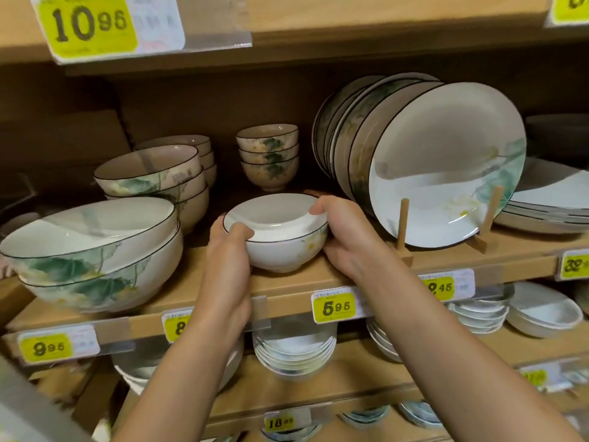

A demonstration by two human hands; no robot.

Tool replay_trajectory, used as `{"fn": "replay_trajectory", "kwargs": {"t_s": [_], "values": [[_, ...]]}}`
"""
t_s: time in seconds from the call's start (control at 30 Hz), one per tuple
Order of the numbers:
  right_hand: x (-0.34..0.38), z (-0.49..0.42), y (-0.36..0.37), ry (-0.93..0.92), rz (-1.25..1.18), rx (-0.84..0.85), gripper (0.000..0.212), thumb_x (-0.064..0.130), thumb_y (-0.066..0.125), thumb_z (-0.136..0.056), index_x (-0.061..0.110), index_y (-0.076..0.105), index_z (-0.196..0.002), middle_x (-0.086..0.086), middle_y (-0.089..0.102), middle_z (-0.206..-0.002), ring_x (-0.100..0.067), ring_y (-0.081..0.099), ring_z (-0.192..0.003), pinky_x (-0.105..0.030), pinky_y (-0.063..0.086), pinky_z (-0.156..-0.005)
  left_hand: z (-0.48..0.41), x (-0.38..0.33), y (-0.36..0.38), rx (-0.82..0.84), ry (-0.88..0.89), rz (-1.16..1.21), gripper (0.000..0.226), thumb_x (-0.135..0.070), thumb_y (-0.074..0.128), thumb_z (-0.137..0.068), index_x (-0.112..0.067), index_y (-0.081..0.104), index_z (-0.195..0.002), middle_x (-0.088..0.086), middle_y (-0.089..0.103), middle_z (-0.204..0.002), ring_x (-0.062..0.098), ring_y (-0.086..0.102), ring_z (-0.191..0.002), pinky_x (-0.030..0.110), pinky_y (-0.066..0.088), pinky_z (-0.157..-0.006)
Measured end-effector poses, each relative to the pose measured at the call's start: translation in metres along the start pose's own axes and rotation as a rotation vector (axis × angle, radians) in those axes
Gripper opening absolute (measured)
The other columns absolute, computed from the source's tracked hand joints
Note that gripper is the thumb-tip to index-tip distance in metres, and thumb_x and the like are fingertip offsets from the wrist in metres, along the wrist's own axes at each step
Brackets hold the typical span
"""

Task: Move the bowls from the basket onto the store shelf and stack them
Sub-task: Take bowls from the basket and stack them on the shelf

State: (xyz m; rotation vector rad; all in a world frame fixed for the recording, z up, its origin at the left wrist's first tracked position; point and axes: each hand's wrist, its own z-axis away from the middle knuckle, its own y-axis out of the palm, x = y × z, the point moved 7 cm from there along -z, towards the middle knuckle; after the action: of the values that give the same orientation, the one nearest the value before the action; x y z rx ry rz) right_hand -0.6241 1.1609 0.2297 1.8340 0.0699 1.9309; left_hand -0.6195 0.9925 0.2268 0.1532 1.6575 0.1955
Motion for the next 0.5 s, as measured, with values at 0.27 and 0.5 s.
{"fn": "replay_trajectory", "kwargs": {"t_s": [0.27,0.5], "values": [[-0.006,0.023,-0.026,-0.092,0.075,0.108,0.049,0.02,0.052,-0.095,0.018,0.043,-0.143,0.002,0.062,-0.129,-0.011,0.059,-0.117,-0.036,0.05,-0.098,-0.003,-0.004,-0.039,-0.01,0.104,-0.061,0.033,-0.043,0.055,-0.087,-0.031,0.059,-0.118,-0.008,0.069,-0.114,0.007,0.065,-0.108,0.03,0.05,-0.093],[0.009,0.028,-0.001,-0.177,0.119,0.284,0.033,0.009,0.058,-0.093,0.028,0.062,-0.12,0.007,0.065,-0.125,-0.015,0.059,-0.118,-0.043,0.047,-0.103,0.003,-0.023,-0.008,0.131,0.071,-0.014,0.074,-0.041,0.068,-0.069,-0.019,0.048,-0.136,-0.02,0.066,-0.095,0.008,0.064,-0.106,0.025,0.047,-0.085]]}}
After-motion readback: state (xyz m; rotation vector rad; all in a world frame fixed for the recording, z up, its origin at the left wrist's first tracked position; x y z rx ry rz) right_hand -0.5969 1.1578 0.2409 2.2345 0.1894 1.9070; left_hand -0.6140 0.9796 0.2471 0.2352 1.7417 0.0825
